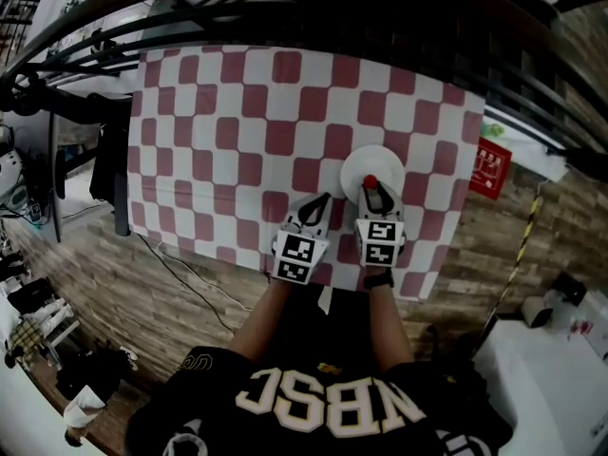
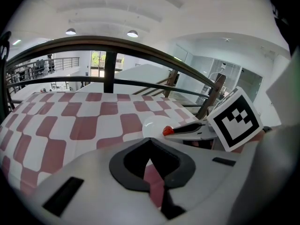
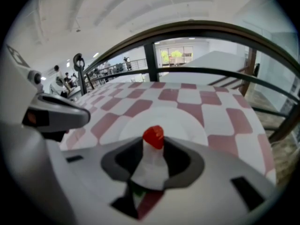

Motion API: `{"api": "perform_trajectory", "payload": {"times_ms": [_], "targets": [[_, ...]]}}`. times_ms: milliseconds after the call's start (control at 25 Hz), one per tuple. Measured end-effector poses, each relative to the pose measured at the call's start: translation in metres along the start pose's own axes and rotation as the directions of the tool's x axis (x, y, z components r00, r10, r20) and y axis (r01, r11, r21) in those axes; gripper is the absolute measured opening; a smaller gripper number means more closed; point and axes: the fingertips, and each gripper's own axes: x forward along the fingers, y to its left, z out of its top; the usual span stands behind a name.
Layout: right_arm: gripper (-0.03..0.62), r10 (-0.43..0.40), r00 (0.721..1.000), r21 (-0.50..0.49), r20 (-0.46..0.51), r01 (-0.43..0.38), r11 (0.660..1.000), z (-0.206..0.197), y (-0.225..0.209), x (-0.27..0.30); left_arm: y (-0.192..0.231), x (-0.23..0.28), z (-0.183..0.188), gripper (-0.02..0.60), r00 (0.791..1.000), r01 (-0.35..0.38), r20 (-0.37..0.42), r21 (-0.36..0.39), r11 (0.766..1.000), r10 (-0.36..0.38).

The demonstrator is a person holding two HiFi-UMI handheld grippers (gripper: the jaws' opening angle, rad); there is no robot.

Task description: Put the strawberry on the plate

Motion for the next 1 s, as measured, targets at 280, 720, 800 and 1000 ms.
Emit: {"api": "perform_trajectory", "payload": {"times_ms": [280,720,800,1000], "targets": [[0.138,0.002,1.000,0.013,0.006,-0.002,1.000,0.001,-0.001,0.000,0.002,-0.005,0.005,0.009,1.000,0.000,0.016,-0.006,1.000,0.001],[0.150,-0.046,0.995,0.017,0.094,0.045,0.999,0.049,-0.013,-0.042,-0.007,-0.020,0.059,0.009,0.994,0.021,0.104,0.018,1.000,-0.023],[0.149,-0.051,0.992,0.014,0.113,0.050,0.999,0.057,-0.011,-0.055,-0.010,-0.028,0.071,0.009,0.991,0.028,0.132,0.032,0.999,-0.032],[0.147,-0.023,0.984,0.017,0.174,0.020,1.000,0.087,0.001,-0.093,-0.011,-0.052,0.113,0.009,0.977,0.020,0.210,0.049,0.999,-0.030]]}}
